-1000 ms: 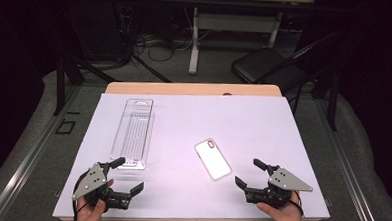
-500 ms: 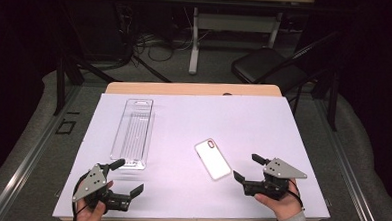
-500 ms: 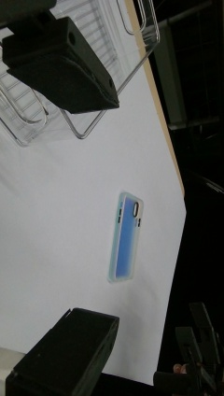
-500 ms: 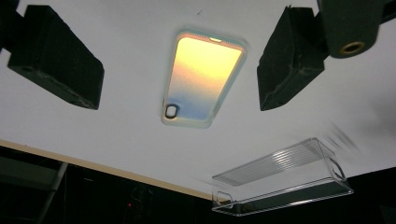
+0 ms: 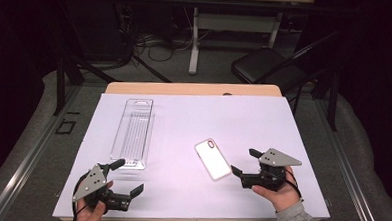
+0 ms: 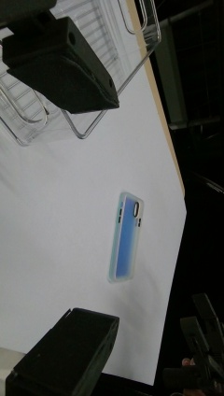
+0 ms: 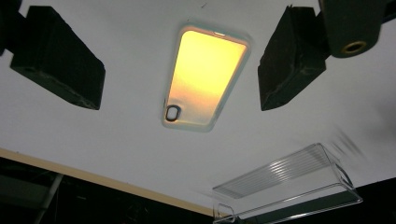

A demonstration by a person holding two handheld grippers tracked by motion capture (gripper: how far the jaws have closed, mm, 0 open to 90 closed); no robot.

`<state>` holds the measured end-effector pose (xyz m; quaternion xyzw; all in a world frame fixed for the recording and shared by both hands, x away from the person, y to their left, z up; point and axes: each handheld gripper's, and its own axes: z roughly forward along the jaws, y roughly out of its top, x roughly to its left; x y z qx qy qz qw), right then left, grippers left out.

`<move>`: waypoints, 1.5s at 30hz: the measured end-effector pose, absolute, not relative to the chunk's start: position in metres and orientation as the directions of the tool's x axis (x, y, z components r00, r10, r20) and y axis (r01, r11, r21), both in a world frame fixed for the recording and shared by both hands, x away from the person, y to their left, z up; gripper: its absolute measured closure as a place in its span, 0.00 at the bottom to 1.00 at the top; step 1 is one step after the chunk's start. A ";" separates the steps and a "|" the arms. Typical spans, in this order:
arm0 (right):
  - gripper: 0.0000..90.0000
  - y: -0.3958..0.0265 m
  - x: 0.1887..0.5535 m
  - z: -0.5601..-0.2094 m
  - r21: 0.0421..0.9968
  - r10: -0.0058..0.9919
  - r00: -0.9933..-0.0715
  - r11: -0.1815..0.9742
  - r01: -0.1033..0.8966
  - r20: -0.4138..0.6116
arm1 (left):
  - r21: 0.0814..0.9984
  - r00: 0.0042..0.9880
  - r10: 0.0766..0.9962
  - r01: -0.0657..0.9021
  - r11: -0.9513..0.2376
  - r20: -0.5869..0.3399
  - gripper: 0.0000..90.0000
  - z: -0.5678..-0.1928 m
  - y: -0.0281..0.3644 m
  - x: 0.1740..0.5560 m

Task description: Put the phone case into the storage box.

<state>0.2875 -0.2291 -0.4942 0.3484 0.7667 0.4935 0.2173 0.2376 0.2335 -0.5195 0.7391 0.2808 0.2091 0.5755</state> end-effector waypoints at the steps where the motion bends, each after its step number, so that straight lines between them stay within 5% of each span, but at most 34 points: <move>1: 0.16 -0.229 0.288 -0.493 0.905 0.747 -0.665 0.275 0.324 0.011 | 0.968 0.755 0.656 0.174 -0.181 -0.013 0.01 -0.519 0.233 0.238; 29: 0.17 -0.219 0.335 -0.481 0.810 0.736 -0.676 0.371 0.454 0.042 | 0.967 0.759 0.651 0.175 -0.186 -0.013 0.00 -0.520 0.233 0.238; 41: 0.25 -0.212 0.353 -0.483 0.754 0.715 -0.699 0.464 0.466 -0.007 | 0.966 0.761 0.648 0.178 -0.186 -0.015 0.00 -0.521 0.232 0.238; 45: 0.36 -0.209 0.358 -0.483 0.735 0.711 -0.703 0.475 0.484 0.004 | 0.966 0.761 0.649 0.180 -0.187 -0.016 0.00 -0.521 0.232 0.238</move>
